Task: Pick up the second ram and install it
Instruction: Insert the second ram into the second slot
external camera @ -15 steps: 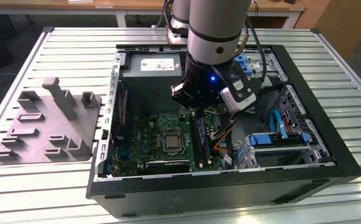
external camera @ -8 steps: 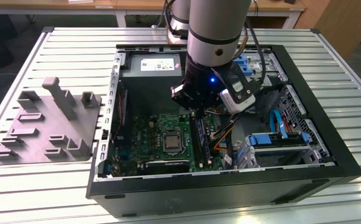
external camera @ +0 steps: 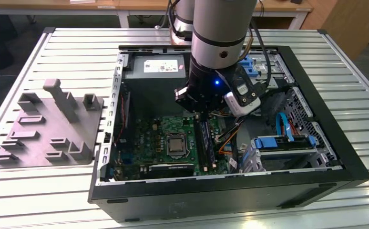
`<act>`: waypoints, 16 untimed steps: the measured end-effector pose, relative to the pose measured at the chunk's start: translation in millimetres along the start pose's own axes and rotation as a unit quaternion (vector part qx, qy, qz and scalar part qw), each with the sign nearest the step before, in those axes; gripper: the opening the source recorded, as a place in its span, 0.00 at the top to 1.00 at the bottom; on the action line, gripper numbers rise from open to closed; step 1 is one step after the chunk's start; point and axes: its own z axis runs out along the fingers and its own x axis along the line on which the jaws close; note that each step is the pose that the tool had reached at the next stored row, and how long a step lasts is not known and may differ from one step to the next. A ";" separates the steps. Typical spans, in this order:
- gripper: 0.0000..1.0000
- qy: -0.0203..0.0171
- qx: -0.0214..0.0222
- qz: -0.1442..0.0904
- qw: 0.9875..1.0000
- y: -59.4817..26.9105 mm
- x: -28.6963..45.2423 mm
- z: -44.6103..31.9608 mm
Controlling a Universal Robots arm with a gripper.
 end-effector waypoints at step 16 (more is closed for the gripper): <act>0.89 -0.001 0.000 0.020 1.000 -0.4 0.1 5.0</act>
